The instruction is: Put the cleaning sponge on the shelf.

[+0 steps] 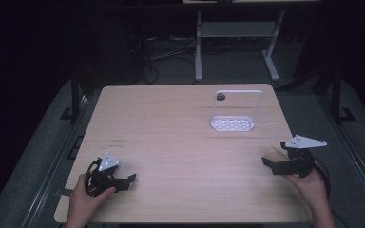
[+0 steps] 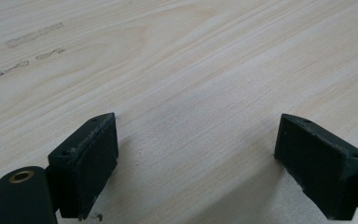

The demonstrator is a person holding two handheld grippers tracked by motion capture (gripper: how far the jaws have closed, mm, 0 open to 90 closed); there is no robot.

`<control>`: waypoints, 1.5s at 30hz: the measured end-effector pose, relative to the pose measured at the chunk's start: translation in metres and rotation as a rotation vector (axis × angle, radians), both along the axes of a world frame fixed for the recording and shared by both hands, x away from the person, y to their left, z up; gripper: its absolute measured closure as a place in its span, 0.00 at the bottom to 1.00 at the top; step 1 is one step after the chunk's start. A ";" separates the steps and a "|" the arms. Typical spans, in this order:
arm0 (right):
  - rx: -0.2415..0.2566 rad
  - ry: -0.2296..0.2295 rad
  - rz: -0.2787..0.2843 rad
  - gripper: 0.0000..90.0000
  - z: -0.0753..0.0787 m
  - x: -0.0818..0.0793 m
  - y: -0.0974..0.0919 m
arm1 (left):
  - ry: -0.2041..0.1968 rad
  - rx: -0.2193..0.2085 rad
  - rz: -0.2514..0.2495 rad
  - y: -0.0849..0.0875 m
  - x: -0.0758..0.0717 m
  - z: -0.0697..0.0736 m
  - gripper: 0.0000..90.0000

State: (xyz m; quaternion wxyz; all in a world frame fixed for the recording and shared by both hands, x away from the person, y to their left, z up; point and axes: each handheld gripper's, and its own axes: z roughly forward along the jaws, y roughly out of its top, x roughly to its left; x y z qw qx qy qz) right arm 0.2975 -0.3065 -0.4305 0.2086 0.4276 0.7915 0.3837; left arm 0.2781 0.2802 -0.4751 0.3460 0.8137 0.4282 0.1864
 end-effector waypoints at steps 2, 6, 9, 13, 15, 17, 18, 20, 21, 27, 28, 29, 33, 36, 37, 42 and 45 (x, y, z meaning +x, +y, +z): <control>0.006 0.000 0.004 0.06 0.000 0.002 -0.002 | 0.000 0.001 0.000 0.000 0.000 0.000 0.14; 0.008 0.007 0.011 0.06 -0.003 0.007 -0.006 | 0.000 0.001 0.000 0.000 0.000 0.000 0.14; 0.001 0.018 0.007 0.06 -0.007 0.009 -0.009 | 0.000 0.001 0.000 0.000 0.000 0.000 0.14; 0.008 0.028 -0.006 0.06 -0.012 0.011 -0.016 | 0.000 0.000 0.000 0.000 0.000 0.000 0.14; 0.015 0.038 -0.021 0.06 -0.014 0.010 -0.019 | 0.000 0.000 0.000 0.000 0.000 0.000 0.14; 0.019 0.044 -0.022 0.07 -0.016 0.011 -0.022 | 0.000 0.001 0.000 0.000 0.000 0.000 0.14; 0.019 0.049 -0.027 0.07 -0.017 0.011 -0.023 | 0.000 0.000 0.000 0.000 0.000 0.000 0.14; 0.022 0.059 -0.029 0.07 -0.020 0.012 -0.025 | -0.001 0.000 0.000 0.000 0.000 0.000 0.14; 0.020 0.066 -0.029 0.07 -0.022 0.012 -0.026 | 0.000 0.001 0.000 0.000 0.000 0.000 0.14; 0.014 0.095 -0.031 0.07 -0.029 0.014 -0.028 | -0.001 0.000 0.000 0.000 0.000 0.000 0.14; 0.010 0.100 -0.030 0.07 -0.030 0.014 -0.028 | -0.001 0.001 0.000 0.000 0.000 0.000 0.14; 0.006 0.106 -0.033 0.08 -0.031 0.014 -0.028 | 0.000 0.000 0.000 0.000 0.000 0.000 0.14; -0.008 0.127 -0.019 0.14 -0.034 0.015 -0.027 | -0.001 0.001 0.000 0.000 0.000 0.000 0.14; -0.017 0.138 -0.014 0.15 -0.036 0.015 -0.027 | 0.000 0.000 0.000 0.000 0.000 0.000 0.14; -0.022 0.141 -0.015 0.15 -0.037 0.016 -0.027 | 0.000 0.001 0.000 0.000 0.000 0.000 0.14; -0.033 0.149 -0.014 0.17 -0.038 0.016 -0.027 | 0.000 0.001 0.000 0.000 0.000 0.000 0.14; -0.034 0.149 -0.013 0.19 -0.039 0.016 -0.027 | -0.001 0.001 0.000 0.000 0.000 0.000 0.14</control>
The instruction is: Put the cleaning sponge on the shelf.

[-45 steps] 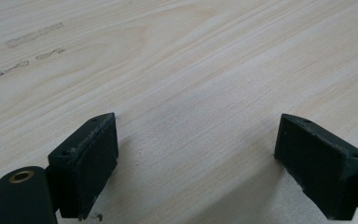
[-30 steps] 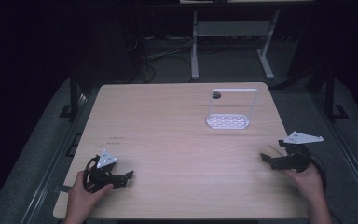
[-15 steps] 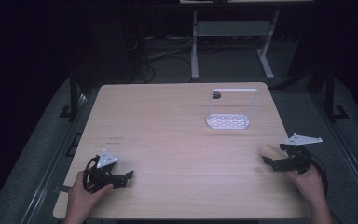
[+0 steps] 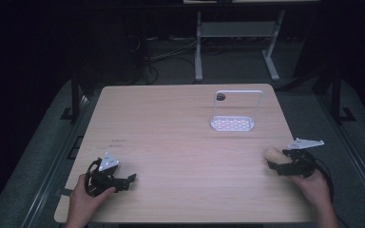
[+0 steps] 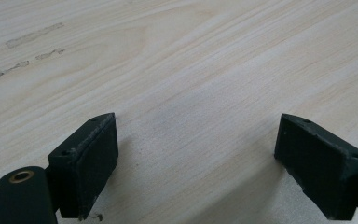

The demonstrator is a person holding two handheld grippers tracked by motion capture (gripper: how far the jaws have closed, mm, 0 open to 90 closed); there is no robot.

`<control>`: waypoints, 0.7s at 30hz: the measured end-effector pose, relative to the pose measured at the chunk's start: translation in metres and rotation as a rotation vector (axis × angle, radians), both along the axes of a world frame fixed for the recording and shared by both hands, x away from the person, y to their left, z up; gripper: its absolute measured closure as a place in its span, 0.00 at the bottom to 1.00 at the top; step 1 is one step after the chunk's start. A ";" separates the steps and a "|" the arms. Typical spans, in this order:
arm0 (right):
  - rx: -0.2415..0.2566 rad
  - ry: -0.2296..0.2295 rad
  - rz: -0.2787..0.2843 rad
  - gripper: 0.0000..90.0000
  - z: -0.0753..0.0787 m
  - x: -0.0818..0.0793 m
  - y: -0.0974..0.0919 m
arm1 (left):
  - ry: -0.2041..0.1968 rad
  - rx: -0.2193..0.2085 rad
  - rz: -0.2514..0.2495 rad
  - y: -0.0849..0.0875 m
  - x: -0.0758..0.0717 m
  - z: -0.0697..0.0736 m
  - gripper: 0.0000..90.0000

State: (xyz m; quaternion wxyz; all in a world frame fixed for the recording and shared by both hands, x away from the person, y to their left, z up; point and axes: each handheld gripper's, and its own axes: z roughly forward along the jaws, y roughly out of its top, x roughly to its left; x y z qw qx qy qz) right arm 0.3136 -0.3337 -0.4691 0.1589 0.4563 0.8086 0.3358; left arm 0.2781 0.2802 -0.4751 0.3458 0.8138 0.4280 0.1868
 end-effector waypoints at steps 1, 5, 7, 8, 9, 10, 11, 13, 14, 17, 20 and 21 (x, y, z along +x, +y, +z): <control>0.000 0.000 0.000 0.19 0.000 0.000 0.000 | 0.000 0.000 0.000 0.000 0.000 0.000 0.14; -0.007 0.000 0.006 0.26 0.000 0.000 -0.001 | 0.000 0.000 0.000 0.000 0.000 0.000 0.14; -0.010 -0.001 0.008 0.29 0.000 0.000 -0.001 | 0.000 -0.001 0.000 0.000 0.000 0.000 0.14; -0.010 -0.002 0.010 0.29 0.000 0.000 -0.001 | 0.000 0.000 0.000 0.000 0.000 0.000 0.14; -0.012 -0.002 0.008 0.30 0.000 0.000 -0.001 | 0.000 0.000 0.000 0.000 0.000 0.000 0.14; -0.013 -0.001 0.008 0.32 0.000 0.000 -0.002 | 0.000 0.000 0.000 0.000 0.000 0.000 0.14; -0.012 0.001 0.008 0.33 0.000 -0.001 -0.002 | 0.000 0.000 0.000 0.000 0.000 0.000 0.14; -0.015 -0.002 0.012 0.35 0.000 -0.001 -0.002 | 0.000 0.000 0.000 0.000 0.000 0.000 0.14; -0.015 -0.001 0.011 0.37 0.000 -0.001 -0.002 | 0.000 -0.001 0.000 0.000 0.000 0.000 0.14; -0.017 0.000 0.013 0.42 0.000 -0.001 -0.002 | 0.000 -0.001 0.000 0.000 0.000 0.000 0.14; -0.021 -0.006 0.015 0.45 0.001 -0.002 -0.002 | 0.000 0.000 -0.001 0.000 0.000 0.000 0.14; -0.021 -0.007 0.014 0.45 0.001 -0.002 -0.002 | 0.000 -0.001 0.000 0.000 0.000 0.000 0.14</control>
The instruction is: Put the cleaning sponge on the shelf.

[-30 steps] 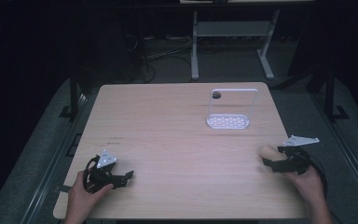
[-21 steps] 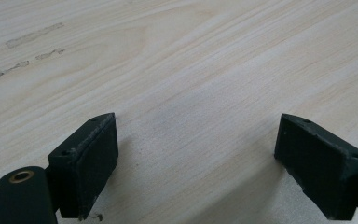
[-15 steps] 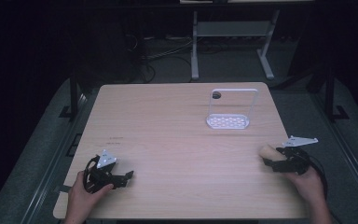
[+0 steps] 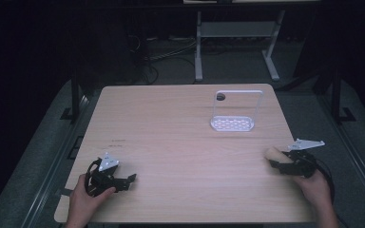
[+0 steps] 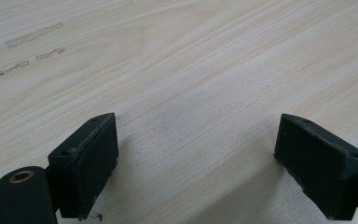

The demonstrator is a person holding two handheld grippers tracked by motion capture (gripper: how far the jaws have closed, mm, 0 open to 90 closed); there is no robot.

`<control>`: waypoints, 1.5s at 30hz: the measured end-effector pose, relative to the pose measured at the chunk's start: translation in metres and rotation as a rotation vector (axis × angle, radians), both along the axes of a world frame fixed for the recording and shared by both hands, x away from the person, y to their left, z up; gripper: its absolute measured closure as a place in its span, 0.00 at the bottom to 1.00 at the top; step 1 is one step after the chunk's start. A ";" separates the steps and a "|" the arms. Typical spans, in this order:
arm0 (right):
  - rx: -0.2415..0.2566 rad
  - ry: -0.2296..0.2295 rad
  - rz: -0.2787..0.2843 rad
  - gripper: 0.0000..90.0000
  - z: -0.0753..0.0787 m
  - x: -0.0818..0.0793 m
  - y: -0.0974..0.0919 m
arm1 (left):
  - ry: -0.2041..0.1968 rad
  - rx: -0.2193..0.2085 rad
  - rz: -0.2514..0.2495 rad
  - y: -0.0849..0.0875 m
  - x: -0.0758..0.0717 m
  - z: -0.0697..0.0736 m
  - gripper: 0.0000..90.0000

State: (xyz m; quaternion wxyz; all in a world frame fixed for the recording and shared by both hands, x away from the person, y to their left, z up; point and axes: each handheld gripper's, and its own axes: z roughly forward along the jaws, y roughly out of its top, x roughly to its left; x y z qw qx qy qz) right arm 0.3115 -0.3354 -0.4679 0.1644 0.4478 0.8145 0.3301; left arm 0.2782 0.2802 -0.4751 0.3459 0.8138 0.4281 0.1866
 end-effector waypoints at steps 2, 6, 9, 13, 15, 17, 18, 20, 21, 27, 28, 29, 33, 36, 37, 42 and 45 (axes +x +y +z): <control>0.000 -0.001 0.000 0.46 0.000 0.000 0.000 | 0.000 0.001 0.000 0.000 0.000 0.000 0.14; 0.001 0.000 -0.002 0.46 0.001 0.000 0.000 | 0.000 0.000 0.000 0.000 0.000 0.000 0.14; 0.004 -0.005 -0.006 0.47 0.002 -0.001 -0.001 | 0.000 0.000 0.000 0.000 0.000 0.000 0.14; 0.015 -0.012 -0.012 0.47 0.005 -0.001 -0.002 | 0.000 0.000 0.000 0.000 0.000 0.000 0.14; 0.019 -0.015 -0.014 0.47 0.007 -0.002 -0.001 | 0.000 0.000 0.000 0.000 0.000 0.000 0.14; 0.023 -0.015 -0.016 0.47 0.009 -0.002 -0.001 | 0.000 0.000 0.000 0.000 0.000 0.000 0.14; 0.023 -0.021 -0.015 0.47 0.010 -0.002 -0.001 | 0.000 0.000 0.000 0.000 0.000 0.000 0.14; 0.029 -0.026 -0.016 0.47 0.013 -0.002 0.000 | 0.000 0.000 0.000 0.000 0.000 0.000 0.14; 0.029 -0.029 -0.016 0.47 0.014 -0.002 0.001 | 0.000 0.000 0.000 0.000 0.000 0.000 0.14; 0.039 -0.040 -0.012 0.47 0.021 0.000 0.006 | 0.000 0.001 0.000 0.000 0.000 0.000 0.14; 0.039 -0.042 -0.008 0.47 0.021 0.000 0.006 | 0.000 0.001 0.000 0.000 0.000 0.000 0.14; 0.040 -0.042 -0.007 0.47 0.022 0.000 0.007 | 0.000 0.001 0.000 0.000 0.000 0.000 0.14; 0.042 -0.042 -0.004 0.47 0.023 0.001 0.010 | 0.000 0.000 0.000 0.000 0.000 0.000 0.14; 0.044 -0.045 -0.001 0.47 0.025 0.001 0.012 | 0.000 0.000 0.000 0.000 0.000 0.000 0.14; 0.041 -0.047 0.002 0.47 0.026 0.002 0.013 | 0.000 0.000 0.000 0.000 0.000 0.000 0.14; 0.048 -0.056 0.009 0.47 0.031 0.005 0.017 | 0.000 0.000 0.000 0.000 0.000 0.000 0.14; 0.044 -0.060 0.019 0.47 0.032 0.006 0.019 | 0.000 0.001 0.000 0.000 0.000 0.000 0.14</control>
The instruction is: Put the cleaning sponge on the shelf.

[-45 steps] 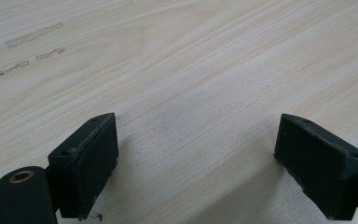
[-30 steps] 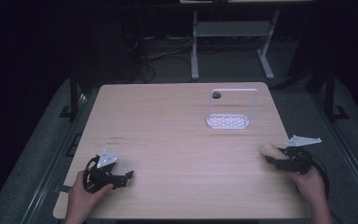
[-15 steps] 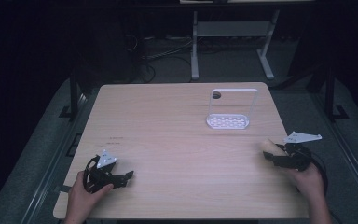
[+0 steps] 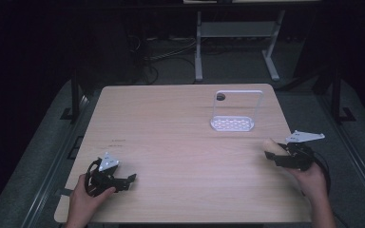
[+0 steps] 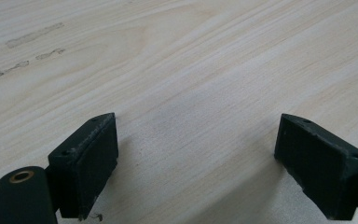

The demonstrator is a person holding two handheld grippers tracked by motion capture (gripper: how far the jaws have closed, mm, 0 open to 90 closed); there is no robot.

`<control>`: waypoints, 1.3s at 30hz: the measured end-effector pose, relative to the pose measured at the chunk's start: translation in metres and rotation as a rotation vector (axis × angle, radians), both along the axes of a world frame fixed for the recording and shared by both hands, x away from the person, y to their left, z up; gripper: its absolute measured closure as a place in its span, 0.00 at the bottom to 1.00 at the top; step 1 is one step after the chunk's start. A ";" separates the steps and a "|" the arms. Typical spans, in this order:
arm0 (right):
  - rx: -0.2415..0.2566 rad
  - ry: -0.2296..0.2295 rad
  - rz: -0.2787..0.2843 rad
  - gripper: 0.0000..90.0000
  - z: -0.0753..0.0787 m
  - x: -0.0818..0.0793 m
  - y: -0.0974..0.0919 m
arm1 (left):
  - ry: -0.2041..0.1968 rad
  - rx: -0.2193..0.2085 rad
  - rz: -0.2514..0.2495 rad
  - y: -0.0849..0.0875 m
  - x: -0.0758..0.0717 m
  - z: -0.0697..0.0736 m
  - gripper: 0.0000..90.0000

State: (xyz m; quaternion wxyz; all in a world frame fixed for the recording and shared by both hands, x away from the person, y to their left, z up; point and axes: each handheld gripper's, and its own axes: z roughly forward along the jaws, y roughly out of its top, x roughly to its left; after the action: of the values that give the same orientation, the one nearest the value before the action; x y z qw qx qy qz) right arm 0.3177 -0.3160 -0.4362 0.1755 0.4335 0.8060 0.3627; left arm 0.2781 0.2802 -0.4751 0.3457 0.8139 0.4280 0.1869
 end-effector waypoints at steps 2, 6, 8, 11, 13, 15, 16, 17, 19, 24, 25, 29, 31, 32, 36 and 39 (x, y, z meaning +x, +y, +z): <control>0.000 -0.002 0.001 0.47 0.001 0.001 0.001 | 0.000 0.000 0.000 0.000 0.000 0.000 0.14; 0.005 -0.002 0.004 0.47 0.003 0.005 0.005 | 0.001 -0.001 0.000 0.000 0.000 0.000 0.14; 0.008 -0.005 0.007 0.47 0.003 0.006 0.006 | 0.000 -0.001 0.000 0.000 0.000 0.000 0.14; 0.010 -0.006 0.009 0.47 0.005 0.009 0.010 | 0.000 -0.001 0.000 0.000 0.000 0.000 0.14; 0.010 -0.009 0.012 0.47 0.006 0.012 0.012 | 0.000 0.000 0.000 0.000 0.000 0.000 0.14; 0.010 -0.010 0.014 0.47 0.007 0.014 0.015 | 0.000 -0.001 0.000 0.000 0.000 0.000 0.14; 0.008 -0.010 0.014 0.47 0.007 0.015 0.016 | 0.000 -0.001 0.000 0.000 0.000 0.000 0.14; 0.014 -0.012 0.017 0.47 0.007 0.016 0.017 | 0.000 -0.001 -0.001 0.000 0.000 0.000 0.14; 0.016 -0.013 0.017 0.47 0.008 0.019 0.020 | 0.000 0.000 0.000 0.000 0.000 0.000 0.14; 0.019 -0.020 0.020 0.47 0.009 0.024 0.024 | 0.000 -0.001 0.000 0.000 0.000 0.000 0.14; 0.020 -0.020 0.019 0.47 0.010 0.025 0.025 | 0.000 0.000 0.000 0.000 0.000 0.000 0.14; 0.021 -0.020 0.012 0.47 0.011 0.030 0.028 | 0.000 -0.001 0.000 0.000 0.000 0.000 0.14; 0.024 -0.021 0.009 0.47 0.011 0.033 0.030 | 0.000 -0.001 0.000 0.000 0.000 0.000 0.14; 0.024 -0.020 0.008 0.47 0.011 0.035 0.031 | 0.000 -0.001 0.000 0.000 0.000 0.000 0.14; 0.025 -0.022 0.009 0.47 0.012 0.041 0.035 | 0.000 0.000 0.000 0.000 0.000 0.000 0.14; 0.021 -0.022 0.012 0.47 0.012 0.044 0.037 | 0.000 -0.002 0.000 0.000 0.000 0.000 0.14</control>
State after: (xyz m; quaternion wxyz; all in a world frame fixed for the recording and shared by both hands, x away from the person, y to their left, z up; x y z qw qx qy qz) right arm 0.3618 -0.2791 -0.4241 0.1774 0.4266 0.8028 0.3769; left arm 0.2781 0.2801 -0.4751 0.3463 0.8137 0.4281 0.1864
